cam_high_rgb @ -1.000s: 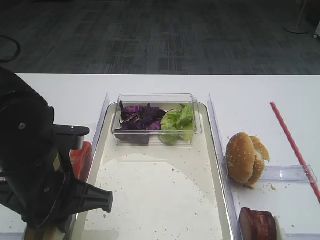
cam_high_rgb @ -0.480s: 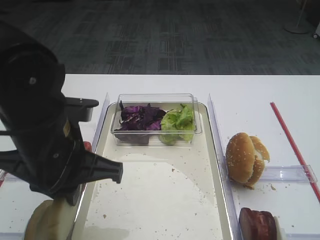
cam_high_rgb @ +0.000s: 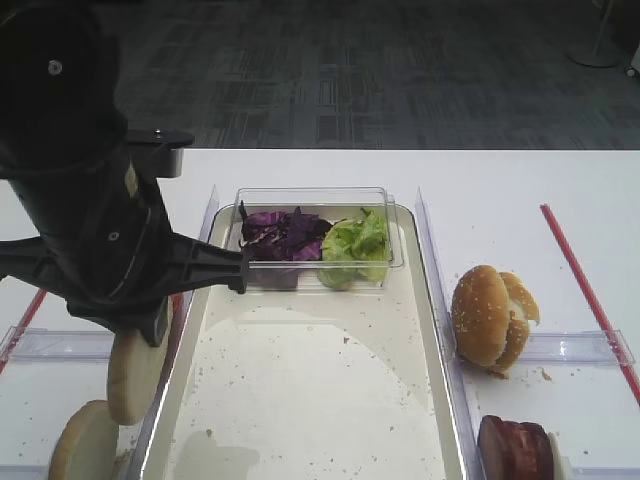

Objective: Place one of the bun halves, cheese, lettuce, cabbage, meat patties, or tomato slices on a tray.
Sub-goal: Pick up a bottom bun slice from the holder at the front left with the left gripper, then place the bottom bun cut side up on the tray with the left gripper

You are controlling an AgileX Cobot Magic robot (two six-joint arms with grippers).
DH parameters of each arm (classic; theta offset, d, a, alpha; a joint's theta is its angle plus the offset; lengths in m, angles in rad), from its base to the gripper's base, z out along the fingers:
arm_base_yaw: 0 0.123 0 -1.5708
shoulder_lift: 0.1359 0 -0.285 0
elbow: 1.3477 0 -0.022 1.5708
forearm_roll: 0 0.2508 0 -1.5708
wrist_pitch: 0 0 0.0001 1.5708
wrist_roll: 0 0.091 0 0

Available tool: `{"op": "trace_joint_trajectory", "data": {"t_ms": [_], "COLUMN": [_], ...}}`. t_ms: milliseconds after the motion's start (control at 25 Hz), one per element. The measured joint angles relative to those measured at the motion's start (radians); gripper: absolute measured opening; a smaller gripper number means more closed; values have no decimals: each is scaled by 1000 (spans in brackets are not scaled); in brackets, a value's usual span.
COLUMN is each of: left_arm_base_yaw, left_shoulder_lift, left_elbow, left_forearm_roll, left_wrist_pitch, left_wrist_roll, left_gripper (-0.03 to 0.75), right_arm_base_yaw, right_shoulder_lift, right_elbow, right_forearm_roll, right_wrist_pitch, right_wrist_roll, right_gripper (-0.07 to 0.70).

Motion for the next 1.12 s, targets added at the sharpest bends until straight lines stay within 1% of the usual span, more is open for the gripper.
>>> {"op": "trace_joint_trajectory", "data": {"t_ms": [200, 520, 600, 760, 840, 920, 1120], "left_arm_base_yaw": [51, 157, 175, 186, 186, 186, 186], "left_shoulder_lift": [0, 0, 2, 2, 2, 2, 2], "left_elbow": [0, 0, 0, 0, 0, 0, 0], "left_forearm_roll": [-6, -45, -60, -97, -139, -199, -454], "left_wrist_pitch": [1, -43, -52, -79, -90, -114, -181], "left_wrist_roll": [48, 154, 182, 228, 265, 316, 521], "left_gripper": [60, 60, 60, 60, 59, 59, 59], "right_arm_base_yaw": [0, 0, 0, 0, 0, 0, 0], "right_shoulder_lift": [0, 0, 0, 0, 0, 0, 0], "right_elbow": [0, 0, 0, 0, 0, 0, 0], "right_forearm_roll": [0, 0, 0, 0, 0, 0, 0], "right_wrist_pitch": [0, 0, 0, 0, 0, 0, 0], "right_wrist_roll": [0, 0, 0, 0, 0, 0, 0], "right_gripper": [176, 176, 176, 176, 176, 176, 176]}}
